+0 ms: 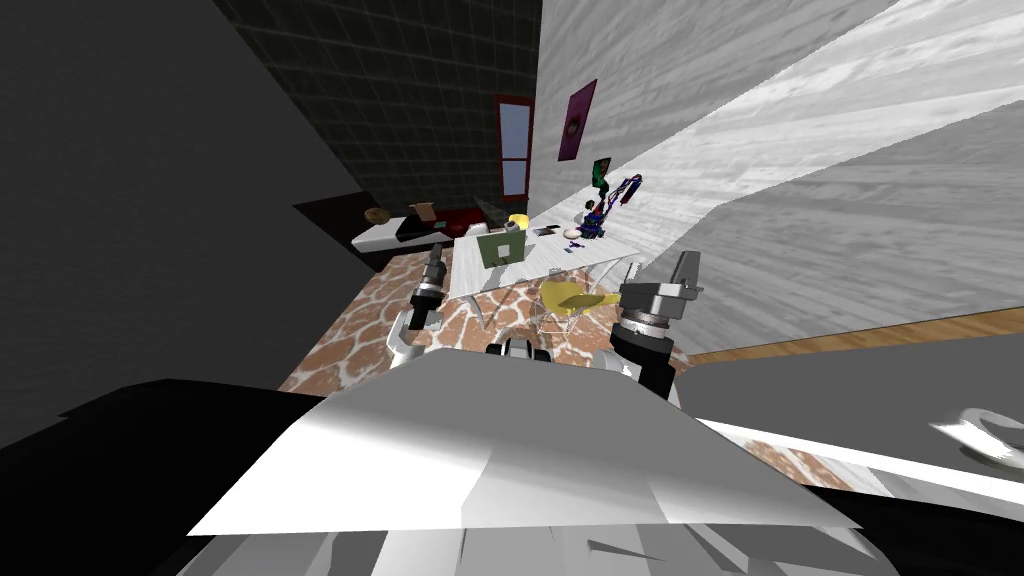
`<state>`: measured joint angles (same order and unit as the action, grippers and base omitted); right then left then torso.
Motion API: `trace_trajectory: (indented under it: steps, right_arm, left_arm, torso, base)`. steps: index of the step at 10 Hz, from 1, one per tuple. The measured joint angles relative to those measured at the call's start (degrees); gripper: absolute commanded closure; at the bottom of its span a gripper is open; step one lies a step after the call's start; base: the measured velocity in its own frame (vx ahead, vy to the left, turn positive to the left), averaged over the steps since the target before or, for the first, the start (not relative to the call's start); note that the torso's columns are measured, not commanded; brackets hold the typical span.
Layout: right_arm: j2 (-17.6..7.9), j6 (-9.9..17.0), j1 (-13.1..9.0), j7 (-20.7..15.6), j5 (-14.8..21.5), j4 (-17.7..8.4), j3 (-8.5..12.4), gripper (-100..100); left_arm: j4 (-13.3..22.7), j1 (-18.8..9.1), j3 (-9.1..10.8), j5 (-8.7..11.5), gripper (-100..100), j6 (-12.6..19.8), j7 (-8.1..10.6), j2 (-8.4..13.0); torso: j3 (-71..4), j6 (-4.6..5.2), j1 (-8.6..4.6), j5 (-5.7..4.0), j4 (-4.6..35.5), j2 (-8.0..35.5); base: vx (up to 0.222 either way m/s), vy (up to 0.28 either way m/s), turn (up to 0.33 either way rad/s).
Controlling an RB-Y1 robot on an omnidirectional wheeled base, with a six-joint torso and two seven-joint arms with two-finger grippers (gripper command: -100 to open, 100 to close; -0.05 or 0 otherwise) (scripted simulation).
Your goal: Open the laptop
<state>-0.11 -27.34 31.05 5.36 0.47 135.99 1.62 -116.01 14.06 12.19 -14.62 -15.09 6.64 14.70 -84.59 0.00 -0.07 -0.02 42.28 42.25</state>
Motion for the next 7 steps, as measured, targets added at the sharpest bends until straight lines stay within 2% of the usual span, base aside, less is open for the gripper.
trace_trajectory:
  steps: [3, 5, 6, 7]
  right_arm:
    - [0.00, 0.00, 0.00, 0.00, 0.00, 0.00, 0.00, 0]
    - [0.00, 0.00, 0.01, 0.00, 0.00, 0.00, 0.00, 0]
    - [0.00, 0.00, 0.01, 0.00, 0.00, 0.00, 0.00, 0]
    - [0.00, 0.00, 0.02, 0.00, 0.00, 0.00, 0.01, 0]
  left_arm:
    - [4.72, -3.84, 3.04, -4.02, -100, 1.02, 2.82, 1.40]
    - [6.54, -5.54, 4.45, -6.62, -100, 2.00, 4.20, 1.71]
    - [8.54, -7.27, 5.98, -8.29, -100, 2.32, 5.30, 2.26]
    - [9.91, -8.45, 6.60, -9.31, -100, 2.73, 6.01, 2.64]
  torso:
    - [0.02, 0.02, 0.03, 0.01, 0.01, 0.03]
    - [0.01, 0.00, 0.06, 0.02, 0.00, 0.02]
    - [0.00, 0.02, 0.02, 0.01, 0.00, 0.00]
    - [0.01, -0.04, 0.06, 0.02, 0.00, 0.01]
  base:
    - [-0.013, -0.012, -0.162]
    - [-0.001, -0.024, -0.179]
    - [0.003, -0.024, -0.077]
    - [0.005, -0.031, -0.109]
